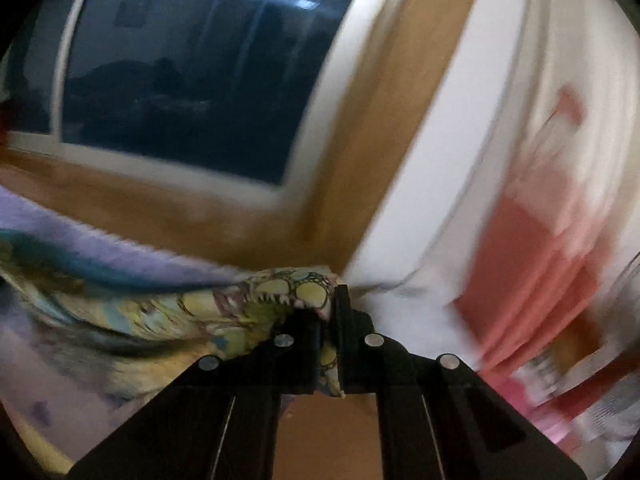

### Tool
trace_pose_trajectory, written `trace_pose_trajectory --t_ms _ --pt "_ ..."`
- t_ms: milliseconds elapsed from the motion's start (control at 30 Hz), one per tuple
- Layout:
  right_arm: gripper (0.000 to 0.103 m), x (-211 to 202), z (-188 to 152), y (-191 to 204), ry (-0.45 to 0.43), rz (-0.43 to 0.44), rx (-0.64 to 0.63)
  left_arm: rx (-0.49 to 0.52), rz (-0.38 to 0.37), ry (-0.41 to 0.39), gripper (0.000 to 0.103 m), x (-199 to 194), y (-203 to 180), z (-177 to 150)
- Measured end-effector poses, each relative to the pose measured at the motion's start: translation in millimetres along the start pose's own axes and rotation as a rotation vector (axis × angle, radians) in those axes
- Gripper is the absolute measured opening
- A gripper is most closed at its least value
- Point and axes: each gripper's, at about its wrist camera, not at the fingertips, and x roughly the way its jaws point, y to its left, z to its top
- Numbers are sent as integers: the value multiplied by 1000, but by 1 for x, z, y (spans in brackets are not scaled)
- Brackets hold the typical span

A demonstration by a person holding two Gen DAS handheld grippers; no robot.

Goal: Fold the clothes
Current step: 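Release the printed cloth and pull both grippers back from the bed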

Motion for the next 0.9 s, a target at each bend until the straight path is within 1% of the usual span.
trace_pose_trajectory --t_ms 67,100,167,200,233,267,367,433,467,533,567,600,633,700,767,833,900 --pt "4 -1 10 -20 -13 -68 -13 -34 36 -24 1 -10 16 8" --pt "5 1 10 -28 -6 -91 -18 -46 62 -32 1 -12 25 12" --pt "5 8 7 -41 17 -135 -36 -74 105 -28 1 -8 45 13" --pt "5 18 -2 -42 48 -154 -55 -100 119 -14 1 -8 56 8" --pt "5 27 -10 -44 81 -173 -75 -125 130 2 1 -6 66 2" --pt "5 40 -22 -43 122 -180 -96 -142 125 25 1 -3 73 -5" --pt "5 85 -68 -33 280 -163 -144 -191 106 93 1 6 93 -25" --pt "5 110 -99 -22 382 -133 -159 -188 56 131 1 10 91 -42" --pt "5 121 -115 -14 441 -103 -165 -184 30 150 1 12 88 -51" --pt "15 127 -133 -3 499 -69 -160 -179 -20 185 1 15 83 -68" --pt "21 119 -140 -2 498 -56 -150 -184 -32 198 3 13 79 -75" --pt "37 110 -146 -2 495 -43 -139 -188 -43 211 7 12 74 -83" --pt "56 101 -153 -1 492 -30 -128 -193 -54 224 9 11 70 -91" --pt "74 81 -157 0 460 -17 -107 -210 -73 258 14 11 62 -105" --pt "74 61 -162 2 429 -10 -87 -231 -89 294 14 11 55 -117" --pt "74 41 -166 -5 406 -5 -56 -245 -103 327 14 6 47 -132" --pt "74 21 -166 -9 361 15 -18 -241 -110 332 14 -3 41 -142"
